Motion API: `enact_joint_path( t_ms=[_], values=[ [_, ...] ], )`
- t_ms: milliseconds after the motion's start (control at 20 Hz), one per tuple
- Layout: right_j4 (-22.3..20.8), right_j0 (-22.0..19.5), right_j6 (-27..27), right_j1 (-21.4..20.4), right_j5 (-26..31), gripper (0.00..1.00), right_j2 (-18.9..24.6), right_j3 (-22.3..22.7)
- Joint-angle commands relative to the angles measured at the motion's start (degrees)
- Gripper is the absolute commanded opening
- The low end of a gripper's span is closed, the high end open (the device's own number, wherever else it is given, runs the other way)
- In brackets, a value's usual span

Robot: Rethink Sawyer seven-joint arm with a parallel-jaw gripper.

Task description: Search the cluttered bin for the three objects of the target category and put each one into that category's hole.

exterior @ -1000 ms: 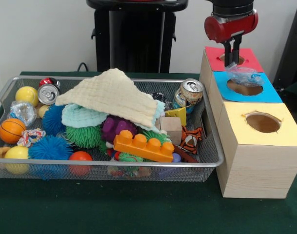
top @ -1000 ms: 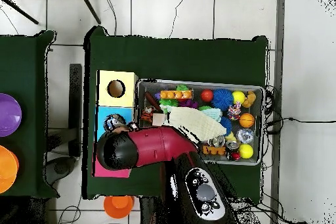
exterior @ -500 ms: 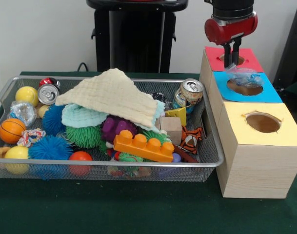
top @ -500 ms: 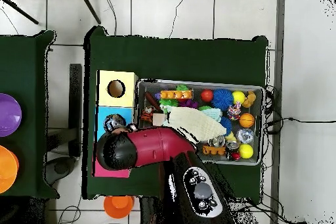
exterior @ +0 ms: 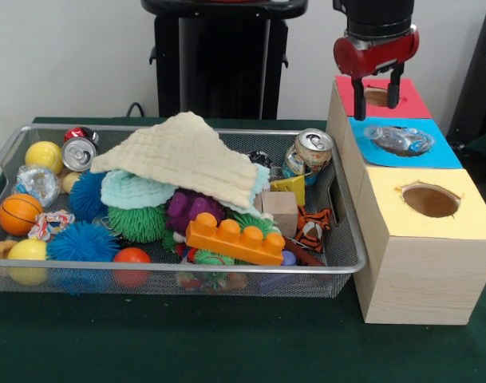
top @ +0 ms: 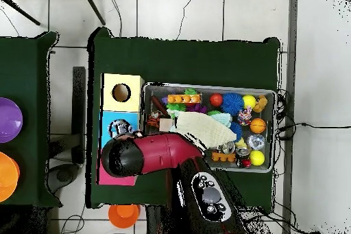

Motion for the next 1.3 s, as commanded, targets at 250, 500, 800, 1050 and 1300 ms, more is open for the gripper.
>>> enact_joint_path(
  t_ms=[250, 500, 800, 1050, 1300],
  values=[
    [-2.19, -0.27, 4.17, 1.58, 6.32, 1.00, -1.52, -1.51],
    [-2.39, -0.20, 4.42, 0.82, 5.50, 1.00, -1.86, -1.92],
    [-1.85, -0.47, 4.69, 0.28, 5.02, 1.00, -1.67, -2.04],
    [-1.55, 0.78, 5.71, -3.24, 8.11, 1.00, -3.31, -3.31],
    [-2.05, 2.14, 6.69, -4.93, 7.99, 1.00, -4.77, -4.63]
  ],
)
